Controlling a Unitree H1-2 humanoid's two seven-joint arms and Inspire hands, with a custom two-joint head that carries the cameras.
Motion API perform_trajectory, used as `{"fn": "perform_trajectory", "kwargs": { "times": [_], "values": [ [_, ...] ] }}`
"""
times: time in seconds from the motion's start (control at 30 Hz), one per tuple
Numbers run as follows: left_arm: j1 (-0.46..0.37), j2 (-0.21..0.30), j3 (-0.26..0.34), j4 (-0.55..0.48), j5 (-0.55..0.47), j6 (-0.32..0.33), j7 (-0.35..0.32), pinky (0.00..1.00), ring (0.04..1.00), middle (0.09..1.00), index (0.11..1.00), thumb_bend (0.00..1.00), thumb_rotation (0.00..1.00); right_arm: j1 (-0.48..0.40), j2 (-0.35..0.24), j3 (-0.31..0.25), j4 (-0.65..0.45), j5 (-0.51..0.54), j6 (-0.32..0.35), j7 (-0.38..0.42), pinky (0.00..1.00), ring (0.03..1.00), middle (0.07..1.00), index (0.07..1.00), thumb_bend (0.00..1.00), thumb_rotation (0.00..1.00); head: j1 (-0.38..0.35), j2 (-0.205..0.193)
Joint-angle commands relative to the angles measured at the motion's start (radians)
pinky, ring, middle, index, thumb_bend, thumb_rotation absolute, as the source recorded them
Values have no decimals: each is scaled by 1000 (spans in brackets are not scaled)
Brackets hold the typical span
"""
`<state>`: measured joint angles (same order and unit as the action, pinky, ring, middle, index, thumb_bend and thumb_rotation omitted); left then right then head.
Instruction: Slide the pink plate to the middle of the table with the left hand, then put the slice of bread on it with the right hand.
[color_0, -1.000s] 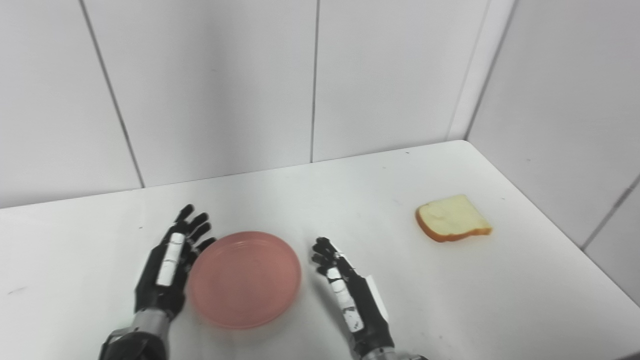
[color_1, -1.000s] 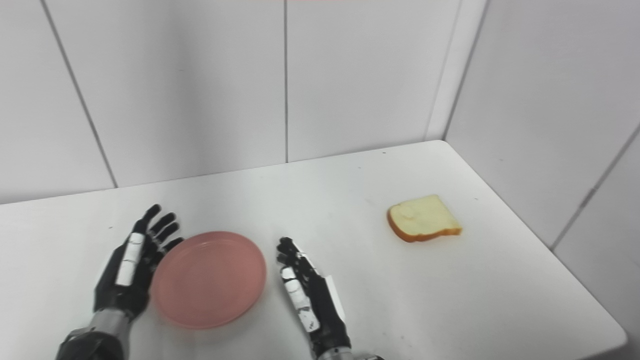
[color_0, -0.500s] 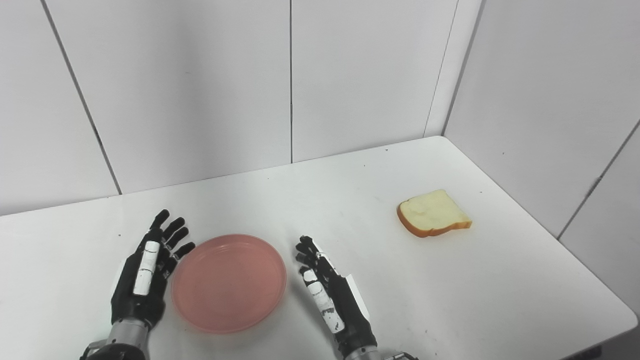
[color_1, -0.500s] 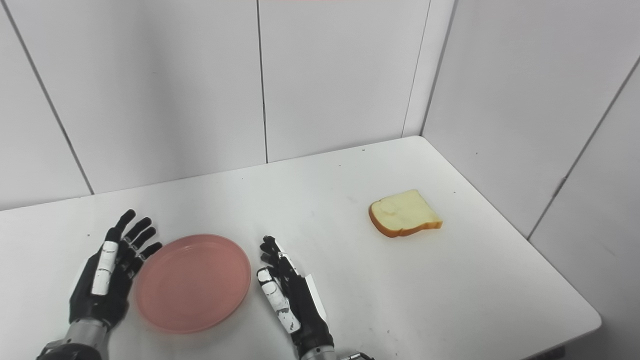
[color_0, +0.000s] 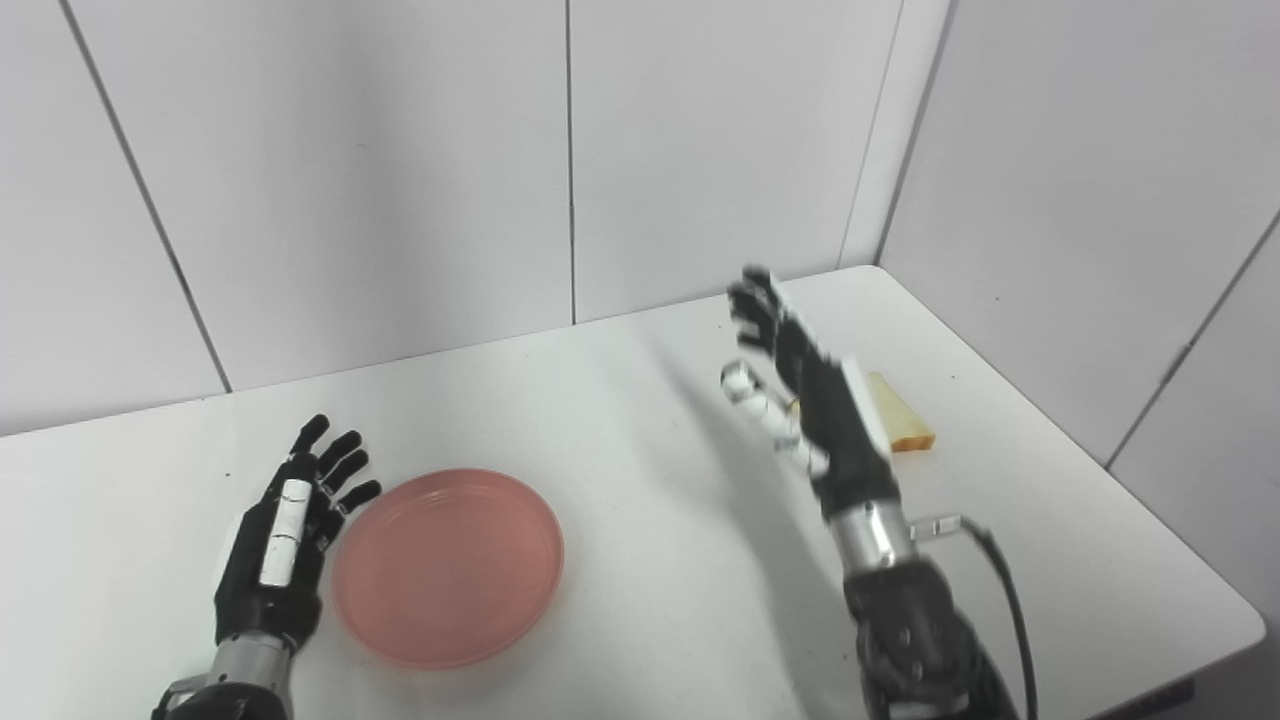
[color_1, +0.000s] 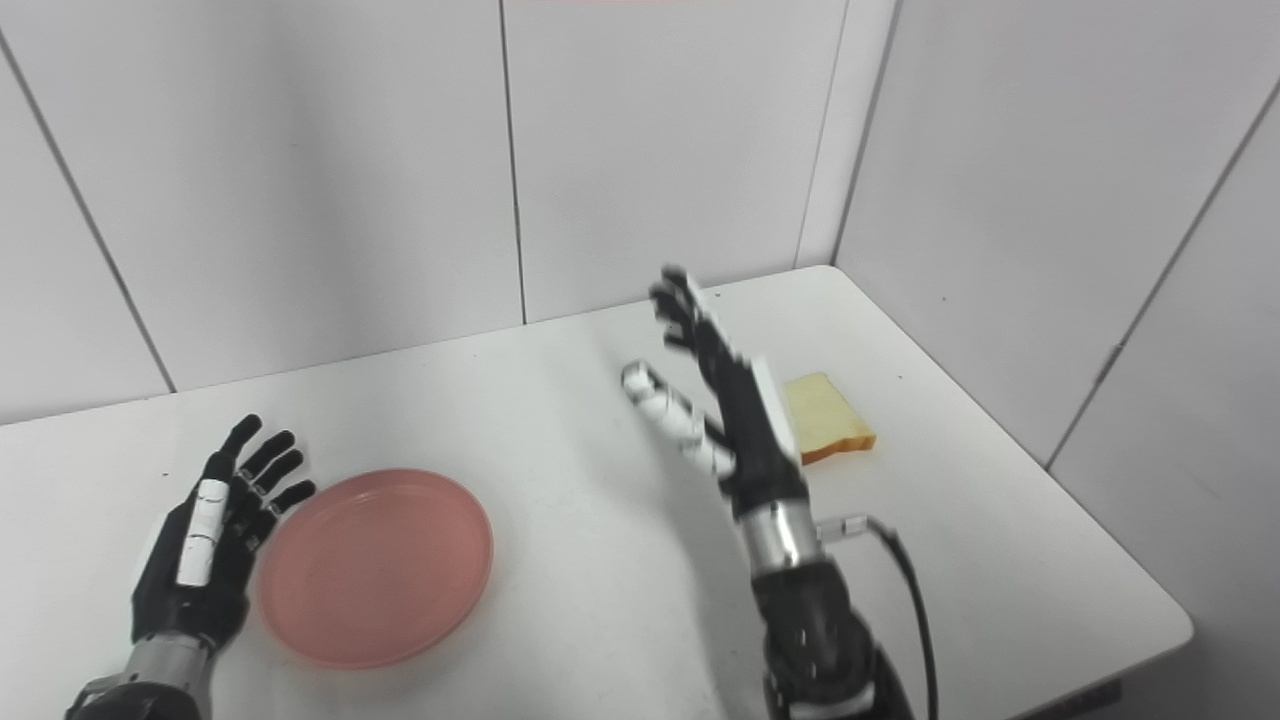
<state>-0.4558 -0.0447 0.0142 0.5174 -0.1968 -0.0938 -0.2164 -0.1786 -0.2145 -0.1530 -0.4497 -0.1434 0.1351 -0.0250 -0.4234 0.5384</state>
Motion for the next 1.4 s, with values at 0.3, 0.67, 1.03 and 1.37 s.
{"fn": "perform_trajectory", "kwargs": {
  "times": [0.3, 0.67, 1.03, 1.37],
  "values": [
    [16, -15, -5, 47, 4, 21, 6, 757, 869, 854, 895, 936, 738, -125, -276, -27, -50, -78, 297, 137, 765, 816, 828, 881, 904, 689, 6, -10],
    [19, -22, -10, 37, 18, 24, 18, 741, 870, 854, 894, 943, 751, -223, -576, -2, 156, -50, 311, 350, 879, 900, 890, 889, 999, 357, 25, -11],
    [28, -20, -11, 24, 15, 31, 17, 741, 870, 850, 893, 943, 741, -296, -825, 198, 395, -158, 120, 538, 964, 985, 966, 928, 1000, 378, 35, -5],
    [34, -22, -15, 14, 17, 40, 22, 752, 873, 855, 892, 933, 741, -352, -889, 314, 490, -286, 10, 653, 1000, 991, 970, 932, 1000, 300, 41, -2]
  ]
}}
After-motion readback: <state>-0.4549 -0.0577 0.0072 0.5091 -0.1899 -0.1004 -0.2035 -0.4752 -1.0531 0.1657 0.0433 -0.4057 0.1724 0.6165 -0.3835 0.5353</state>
